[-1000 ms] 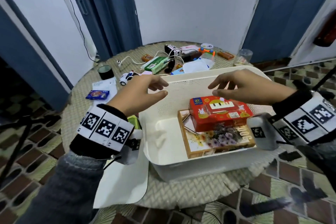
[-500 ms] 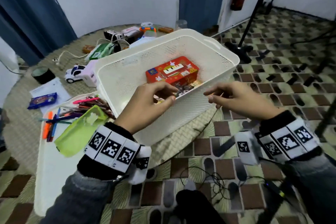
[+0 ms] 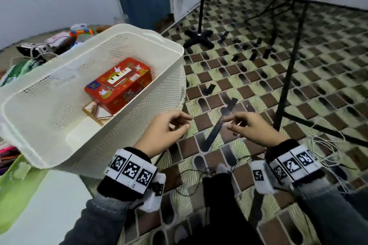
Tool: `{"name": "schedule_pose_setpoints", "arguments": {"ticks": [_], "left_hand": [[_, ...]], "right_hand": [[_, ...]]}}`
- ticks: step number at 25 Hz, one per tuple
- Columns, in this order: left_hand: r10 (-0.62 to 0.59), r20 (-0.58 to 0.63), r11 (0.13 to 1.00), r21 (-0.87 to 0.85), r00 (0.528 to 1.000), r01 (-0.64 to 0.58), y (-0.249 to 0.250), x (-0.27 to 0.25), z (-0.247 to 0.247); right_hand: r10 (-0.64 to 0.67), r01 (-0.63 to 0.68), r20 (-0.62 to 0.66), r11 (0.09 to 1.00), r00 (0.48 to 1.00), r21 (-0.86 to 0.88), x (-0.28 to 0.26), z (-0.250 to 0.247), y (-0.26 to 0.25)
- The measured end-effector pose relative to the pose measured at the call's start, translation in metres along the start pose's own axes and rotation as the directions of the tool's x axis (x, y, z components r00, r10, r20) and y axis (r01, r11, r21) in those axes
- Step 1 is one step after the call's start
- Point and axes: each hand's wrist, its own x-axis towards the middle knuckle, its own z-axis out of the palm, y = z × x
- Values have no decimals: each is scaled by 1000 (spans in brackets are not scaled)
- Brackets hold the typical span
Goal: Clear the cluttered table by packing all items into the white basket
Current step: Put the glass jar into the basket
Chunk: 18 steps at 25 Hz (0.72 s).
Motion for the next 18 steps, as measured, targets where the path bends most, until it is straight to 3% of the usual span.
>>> {"name": "schedule_pose_setpoints", "arguments": {"ticks": [8,14,18], "left_hand": [[-147,68,987,-63,987,151,-27,113,59],[-256,27,964,-68,966,257,-20,205,114],[-284,-52,957,-81,957,280,-13,247,130]], "right_hand": [[229,-228,-3,970,973,88,68,-47,92],[266,-278,158,959,951,58,128,-116,143],[226,-236,203,972,953,24,172,-150,165]]}}
